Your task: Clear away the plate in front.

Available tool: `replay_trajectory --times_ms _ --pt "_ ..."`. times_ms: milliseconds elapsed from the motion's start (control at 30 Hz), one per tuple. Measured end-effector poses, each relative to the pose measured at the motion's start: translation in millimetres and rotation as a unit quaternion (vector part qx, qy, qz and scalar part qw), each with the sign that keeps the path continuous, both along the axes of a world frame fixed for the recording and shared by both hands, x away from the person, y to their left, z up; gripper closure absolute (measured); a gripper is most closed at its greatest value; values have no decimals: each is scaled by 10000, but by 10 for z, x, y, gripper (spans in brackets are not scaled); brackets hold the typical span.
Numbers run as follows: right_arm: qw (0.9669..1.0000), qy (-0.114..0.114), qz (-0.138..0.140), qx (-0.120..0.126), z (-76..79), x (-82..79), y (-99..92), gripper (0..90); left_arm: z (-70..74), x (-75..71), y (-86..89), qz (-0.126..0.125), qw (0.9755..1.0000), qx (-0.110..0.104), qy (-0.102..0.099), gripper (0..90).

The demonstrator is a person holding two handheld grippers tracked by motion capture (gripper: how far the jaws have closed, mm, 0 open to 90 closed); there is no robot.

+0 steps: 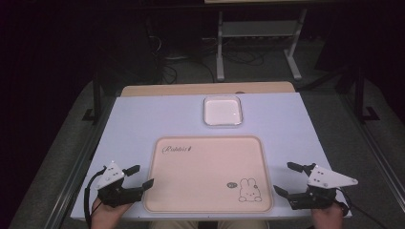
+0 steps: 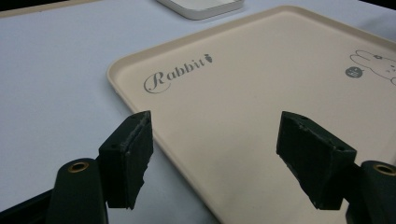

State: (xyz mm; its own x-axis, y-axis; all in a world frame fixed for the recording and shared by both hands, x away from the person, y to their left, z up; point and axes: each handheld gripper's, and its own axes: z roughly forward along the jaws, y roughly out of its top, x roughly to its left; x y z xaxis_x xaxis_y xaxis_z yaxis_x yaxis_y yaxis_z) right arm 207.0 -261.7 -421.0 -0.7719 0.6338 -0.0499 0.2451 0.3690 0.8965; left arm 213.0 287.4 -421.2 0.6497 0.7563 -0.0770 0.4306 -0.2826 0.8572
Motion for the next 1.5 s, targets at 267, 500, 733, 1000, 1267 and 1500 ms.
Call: replay_trajectory --times_ms 267,500,733,1000,1267,1500 --pt "10000 -19 -3 -4 4 -9 2 130 -24 31 -50 -84 9998 -97 127 279" --pt "10000 -8 -41 -63 -1 -6 12 131 9 119 -154 -209 9995 -127 195 275" --pt "9999 -84 -109 48 2 -13 2 131 41 214 -315 -463 9988 -33 166 273" --pt "9999 -104 -105 88 2 -11 6 130 79 323 -407 -591 9980 -139 147 269" --pt "9998 -116 -97 109 2 -9 15 131 108 490 -567 -681 9974 -134 177 269" --pt "9998 -142 -72 116 4 -10 21 131 146 696 -791 -792 9967 19 174 269"
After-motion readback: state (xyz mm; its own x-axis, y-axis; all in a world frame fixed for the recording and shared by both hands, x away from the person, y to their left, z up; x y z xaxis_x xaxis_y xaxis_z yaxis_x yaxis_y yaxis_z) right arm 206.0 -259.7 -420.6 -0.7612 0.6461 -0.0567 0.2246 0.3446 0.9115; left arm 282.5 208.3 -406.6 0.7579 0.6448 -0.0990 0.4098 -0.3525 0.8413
